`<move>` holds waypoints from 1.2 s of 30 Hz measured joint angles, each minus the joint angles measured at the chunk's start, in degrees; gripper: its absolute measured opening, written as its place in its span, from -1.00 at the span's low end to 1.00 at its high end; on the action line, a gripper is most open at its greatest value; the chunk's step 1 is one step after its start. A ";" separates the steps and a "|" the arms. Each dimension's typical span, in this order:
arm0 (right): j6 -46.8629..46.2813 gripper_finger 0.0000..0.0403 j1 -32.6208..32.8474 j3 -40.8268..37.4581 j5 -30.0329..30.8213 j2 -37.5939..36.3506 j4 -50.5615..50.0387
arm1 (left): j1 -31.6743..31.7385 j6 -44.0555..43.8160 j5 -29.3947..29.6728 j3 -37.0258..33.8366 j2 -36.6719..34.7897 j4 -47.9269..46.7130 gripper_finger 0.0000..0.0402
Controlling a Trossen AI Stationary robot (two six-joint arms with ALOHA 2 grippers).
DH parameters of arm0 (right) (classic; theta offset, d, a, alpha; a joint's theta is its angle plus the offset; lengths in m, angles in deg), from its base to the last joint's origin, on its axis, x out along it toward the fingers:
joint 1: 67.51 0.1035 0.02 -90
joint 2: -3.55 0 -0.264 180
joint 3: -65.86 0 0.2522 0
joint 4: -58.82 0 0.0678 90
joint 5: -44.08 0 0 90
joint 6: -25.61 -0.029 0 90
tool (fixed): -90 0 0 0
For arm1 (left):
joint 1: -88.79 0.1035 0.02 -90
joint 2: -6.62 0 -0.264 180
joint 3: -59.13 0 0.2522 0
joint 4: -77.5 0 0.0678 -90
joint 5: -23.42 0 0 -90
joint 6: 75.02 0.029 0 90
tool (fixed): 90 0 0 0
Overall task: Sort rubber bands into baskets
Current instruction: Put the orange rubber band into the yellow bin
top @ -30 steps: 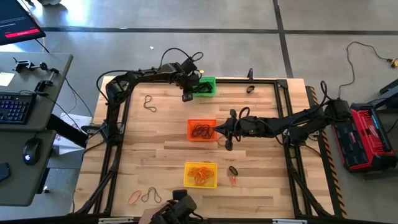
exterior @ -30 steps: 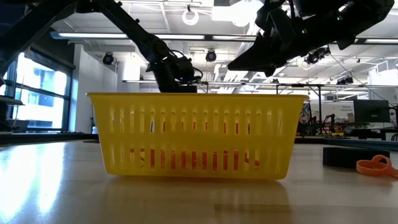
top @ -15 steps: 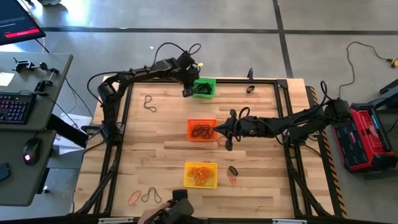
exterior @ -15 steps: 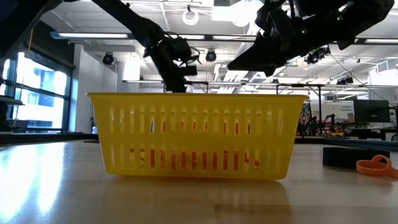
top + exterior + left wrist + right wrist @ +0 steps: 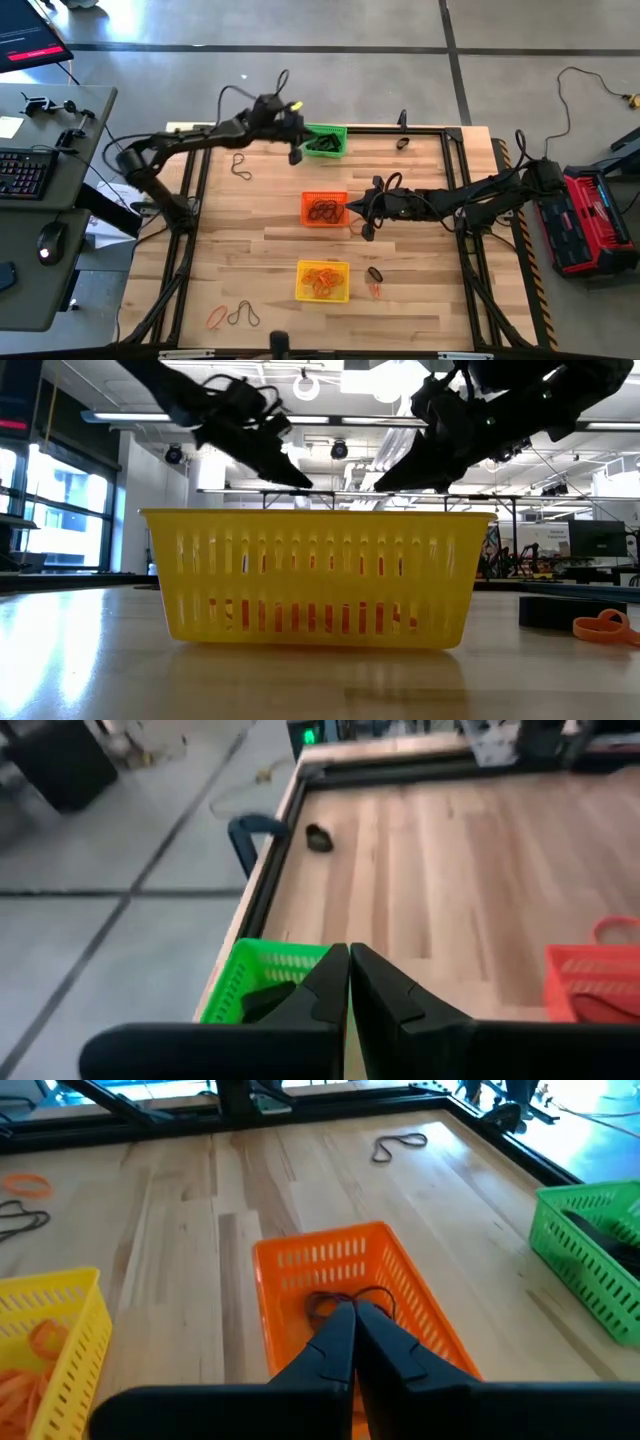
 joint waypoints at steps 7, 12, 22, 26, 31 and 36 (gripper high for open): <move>0.35 -1.00 0.00 0.00 -0.02 0.00 0.28 | -3.80 -3.26 -0.01 -16.93 -11.63 13.18 -1.00; 0.34 -1.00 0.00 0.00 -0.02 0.00 0.25 | -7.82 -5.37 0.03 -25.72 -19.38 17.19 -1.00; -0.09 -1.00 0.00 0.00 -0.02 0.00 0.22 | -19.49 -7.69 0.11 -34.38 -30.63 16.27 -1.00; -0.09 -1.00 0.00 0.00 -0.02 0.00 0.09 | -24.47 -7.85 1.74 -34.53 -33.70 10.36 -1.00; -0.10 -1.00 0.00 0.00 -0.02 0.00 -0.27 | -30.61 -9.99 4.54 -34.53 -35.63 5.69 -1.00; -0.25 -1.00 0.00 0.00 -0.02 0.00 -0.58 | -37.65 -15.44 4.64 -34.53 -35.82 -0.61 -1.00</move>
